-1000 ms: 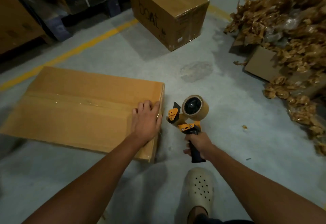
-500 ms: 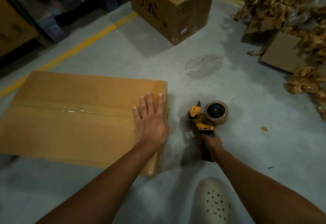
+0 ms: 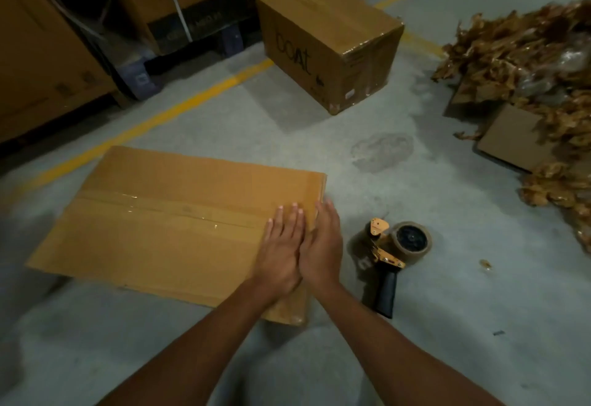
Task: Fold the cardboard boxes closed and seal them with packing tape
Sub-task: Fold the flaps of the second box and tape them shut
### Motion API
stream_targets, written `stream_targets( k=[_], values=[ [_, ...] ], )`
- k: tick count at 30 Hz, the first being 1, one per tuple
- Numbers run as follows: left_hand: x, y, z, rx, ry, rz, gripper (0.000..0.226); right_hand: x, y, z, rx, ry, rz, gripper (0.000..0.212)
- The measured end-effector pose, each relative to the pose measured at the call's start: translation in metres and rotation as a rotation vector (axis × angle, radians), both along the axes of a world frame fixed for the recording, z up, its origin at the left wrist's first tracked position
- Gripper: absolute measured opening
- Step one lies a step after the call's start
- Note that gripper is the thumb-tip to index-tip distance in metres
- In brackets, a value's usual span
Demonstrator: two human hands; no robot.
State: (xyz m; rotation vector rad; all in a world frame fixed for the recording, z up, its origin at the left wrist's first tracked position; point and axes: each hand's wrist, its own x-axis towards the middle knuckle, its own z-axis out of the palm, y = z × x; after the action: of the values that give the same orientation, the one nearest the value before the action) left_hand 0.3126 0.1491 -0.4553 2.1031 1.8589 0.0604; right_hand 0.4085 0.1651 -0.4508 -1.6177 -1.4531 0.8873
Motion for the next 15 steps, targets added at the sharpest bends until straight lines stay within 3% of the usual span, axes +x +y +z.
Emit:
stream_targets(
  k=[3,5,7,12,15],
  values=[
    [-0.039,-0.008,-0.004,0.073,0.078,-0.175,0.068,-0.008,-0.004,-0.015,0.244,-0.299,0.354,0.044],
    [-0.050,-0.014,-0.004,0.084,0.115,0.007,0.064,-0.006,0.004,-0.025,0.326,-0.598,0.466,0.051],
    [-0.049,-0.021,-0.002,0.060,0.154,0.232,0.068,-0.007,0.007,-0.020,0.251,-0.794,0.531,0.062],
    [-0.039,-0.022,0.005,-0.026,0.129,0.502,0.083,-0.034,-0.001,-0.009,-0.072,-0.894,0.376,0.076],
    [-0.066,-0.027,-0.001,0.003,0.124,0.334,0.072,-0.020,-0.002,-0.012,0.090,-0.982,0.591,0.069]
  ],
)
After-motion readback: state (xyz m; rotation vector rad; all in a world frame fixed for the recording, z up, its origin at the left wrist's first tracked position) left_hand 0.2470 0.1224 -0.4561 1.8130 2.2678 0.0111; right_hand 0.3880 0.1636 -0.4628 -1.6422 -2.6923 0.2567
